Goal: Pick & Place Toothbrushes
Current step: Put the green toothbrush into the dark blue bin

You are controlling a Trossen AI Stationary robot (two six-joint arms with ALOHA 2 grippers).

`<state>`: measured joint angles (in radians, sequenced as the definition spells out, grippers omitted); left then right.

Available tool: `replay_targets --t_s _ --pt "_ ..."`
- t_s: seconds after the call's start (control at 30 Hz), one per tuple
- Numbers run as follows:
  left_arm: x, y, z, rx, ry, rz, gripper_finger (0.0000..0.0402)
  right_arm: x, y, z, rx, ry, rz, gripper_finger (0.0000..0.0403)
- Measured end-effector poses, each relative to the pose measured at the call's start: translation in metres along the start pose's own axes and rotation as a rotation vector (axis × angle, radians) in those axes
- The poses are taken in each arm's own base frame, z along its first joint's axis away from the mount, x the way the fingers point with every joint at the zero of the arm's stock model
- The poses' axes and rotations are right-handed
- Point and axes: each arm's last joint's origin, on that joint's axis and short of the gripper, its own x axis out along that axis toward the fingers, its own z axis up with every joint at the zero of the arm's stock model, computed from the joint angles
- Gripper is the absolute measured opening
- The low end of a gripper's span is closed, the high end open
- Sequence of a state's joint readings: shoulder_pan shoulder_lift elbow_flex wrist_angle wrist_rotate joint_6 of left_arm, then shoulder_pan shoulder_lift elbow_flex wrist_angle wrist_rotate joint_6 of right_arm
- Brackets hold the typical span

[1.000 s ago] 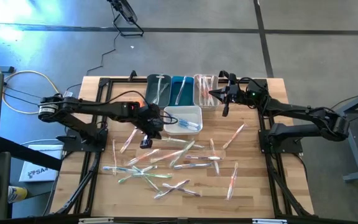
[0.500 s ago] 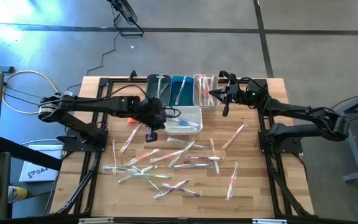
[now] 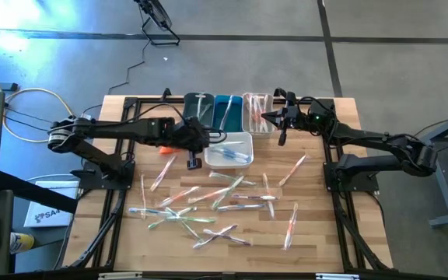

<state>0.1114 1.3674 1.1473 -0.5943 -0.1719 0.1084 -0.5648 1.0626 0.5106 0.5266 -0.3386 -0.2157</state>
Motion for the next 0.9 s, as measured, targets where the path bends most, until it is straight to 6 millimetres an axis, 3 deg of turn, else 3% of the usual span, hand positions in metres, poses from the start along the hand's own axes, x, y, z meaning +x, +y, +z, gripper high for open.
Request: replay_targets --t_s 0.17,0.47,0.7,0.9 --pt "0.0 0.019 -0.007 -0.024 0.057 0.106 0.0 0.0 0.0 0.0 0.0 0.0 0.0 0.0003" --pt "-0.013 0.089 -0.03 -0.229 0.135 0.279 0.0 0.0 0.0 0.0 0.001 0.0 0.0 0.0003" --pt "-0.038 0.139 -0.05 -0.405 0.085 0.396 0.0 0.0 0.0 0.0 0.0 0.0 0.0 0.0003" --pt "-0.045 0.167 -0.069 -0.523 -0.083 0.307 0.0 0.0 0.0 0.0 0.0 0.0 0.0 0.0002"
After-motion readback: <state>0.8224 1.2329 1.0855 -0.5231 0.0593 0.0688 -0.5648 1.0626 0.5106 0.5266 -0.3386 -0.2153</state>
